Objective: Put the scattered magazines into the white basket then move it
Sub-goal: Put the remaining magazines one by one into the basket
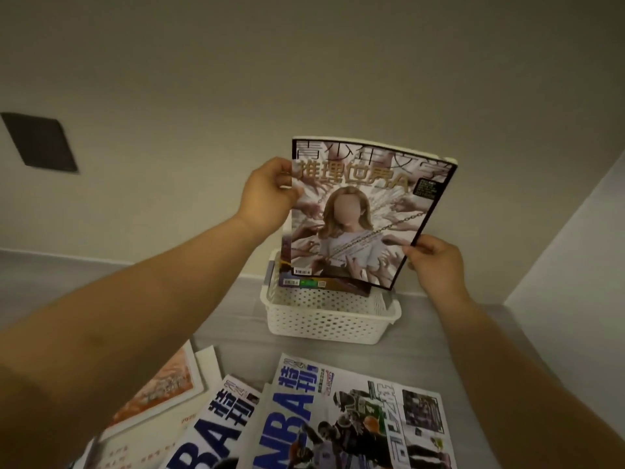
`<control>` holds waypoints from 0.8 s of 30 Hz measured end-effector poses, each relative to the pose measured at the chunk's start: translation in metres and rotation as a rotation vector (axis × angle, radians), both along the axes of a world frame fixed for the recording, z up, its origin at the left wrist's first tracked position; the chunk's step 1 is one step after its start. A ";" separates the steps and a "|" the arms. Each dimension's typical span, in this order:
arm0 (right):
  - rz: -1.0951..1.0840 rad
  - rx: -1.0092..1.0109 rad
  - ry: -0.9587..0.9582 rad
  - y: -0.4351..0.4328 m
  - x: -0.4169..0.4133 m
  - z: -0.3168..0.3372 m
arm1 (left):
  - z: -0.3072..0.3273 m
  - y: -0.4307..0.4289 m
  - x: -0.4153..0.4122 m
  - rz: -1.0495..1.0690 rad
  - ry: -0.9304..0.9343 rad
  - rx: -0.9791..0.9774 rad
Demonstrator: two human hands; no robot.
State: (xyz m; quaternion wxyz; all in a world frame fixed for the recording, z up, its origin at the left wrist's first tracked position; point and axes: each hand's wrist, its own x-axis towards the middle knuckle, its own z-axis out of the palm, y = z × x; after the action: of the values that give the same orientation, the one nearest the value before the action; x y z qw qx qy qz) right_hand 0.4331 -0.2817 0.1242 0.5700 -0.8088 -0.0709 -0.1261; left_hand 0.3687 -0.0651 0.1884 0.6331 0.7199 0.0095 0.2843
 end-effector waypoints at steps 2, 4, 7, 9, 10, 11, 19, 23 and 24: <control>-0.009 -0.008 0.050 0.004 0.013 -0.017 | -0.015 0.003 0.015 0.032 0.052 0.006; -0.005 -0.006 0.091 0.009 0.022 -0.031 | -0.032 0.007 0.026 0.061 0.094 0.002; -0.022 -0.001 0.163 0.017 0.033 -0.048 | -0.055 0.013 0.038 0.077 0.152 0.000; -0.030 -0.006 0.193 0.022 0.039 -0.059 | -0.068 0.016 0.044 0.089 0.182 0.010; -0.031 -0.018 0.204 0.026 0.043 -0.064 | -0.073 0.017 0.047 0.102 0.189 0.008; -0.032 -0.029 0.217 0.029 0.045 -0.069 | -0.078 0.019 0.050 0.123 0.194 0.011; -0.072 -0.063 0.219 0.043 0.061 -0.088 | -0.100 0.025 0.078 0.357 0.224 0.144; -0.059 -0.066 0.224 0.046 0.066 -0.086 | -0.101 0.026 0.086 0.413 0.247 0.168; -0.057 -0.069 0.219 0.048 0.067 -0.086 | -0.101 0.027 0.089 0.421 0.256 0.160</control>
State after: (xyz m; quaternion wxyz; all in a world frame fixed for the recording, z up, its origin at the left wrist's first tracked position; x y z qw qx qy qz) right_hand 0.5001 -0.2339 0.0386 0.5424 -0.8385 0.0106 -0.0507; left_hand 0.4574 -0.0383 0.0874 0.4947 0.7798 0.2168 0.3164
